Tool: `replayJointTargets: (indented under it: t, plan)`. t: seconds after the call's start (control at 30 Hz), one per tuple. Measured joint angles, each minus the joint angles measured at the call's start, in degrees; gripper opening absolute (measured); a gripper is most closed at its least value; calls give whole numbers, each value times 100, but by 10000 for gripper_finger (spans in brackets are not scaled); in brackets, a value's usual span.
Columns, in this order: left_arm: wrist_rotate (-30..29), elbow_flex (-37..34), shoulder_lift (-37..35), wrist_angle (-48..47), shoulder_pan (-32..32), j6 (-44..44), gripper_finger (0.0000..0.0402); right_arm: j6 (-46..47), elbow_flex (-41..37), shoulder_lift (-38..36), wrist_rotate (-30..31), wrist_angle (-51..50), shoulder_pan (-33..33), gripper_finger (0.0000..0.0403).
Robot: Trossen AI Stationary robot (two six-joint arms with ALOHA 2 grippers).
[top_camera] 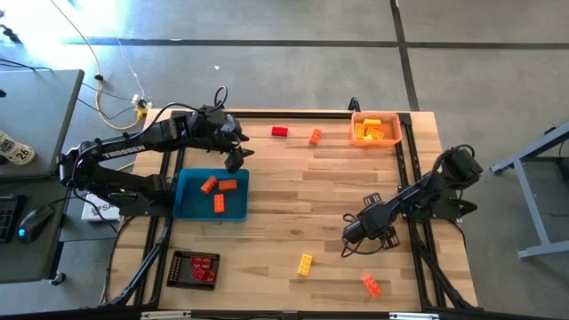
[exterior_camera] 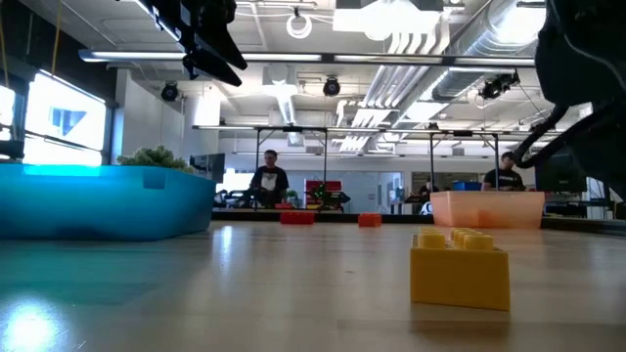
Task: Sort & place blocks by color
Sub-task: Put the red game piece into the black bin
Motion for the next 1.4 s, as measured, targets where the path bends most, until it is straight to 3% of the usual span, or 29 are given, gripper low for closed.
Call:
replayJointTargets:
  t: [0.33, 0.57, 0.9, 1.4]
  plan:
    - [0, -1, 0, 0, 0, 4, 239, 175, -477, -11, -320, 581, -7, 203]
    - [0, -2, 0, 0, 2, 4, 239, 661, -348, 2, -535, 631, -16, 114]
    - [20, -2, 2, 0, 2, 4, 239, 1780, 305, 4, -722, 785, -355, 112]
    - [531, -2, 2, 4, -16, 365, 239, 2622, 2471, 4, 751, 1213, -1128, 112]
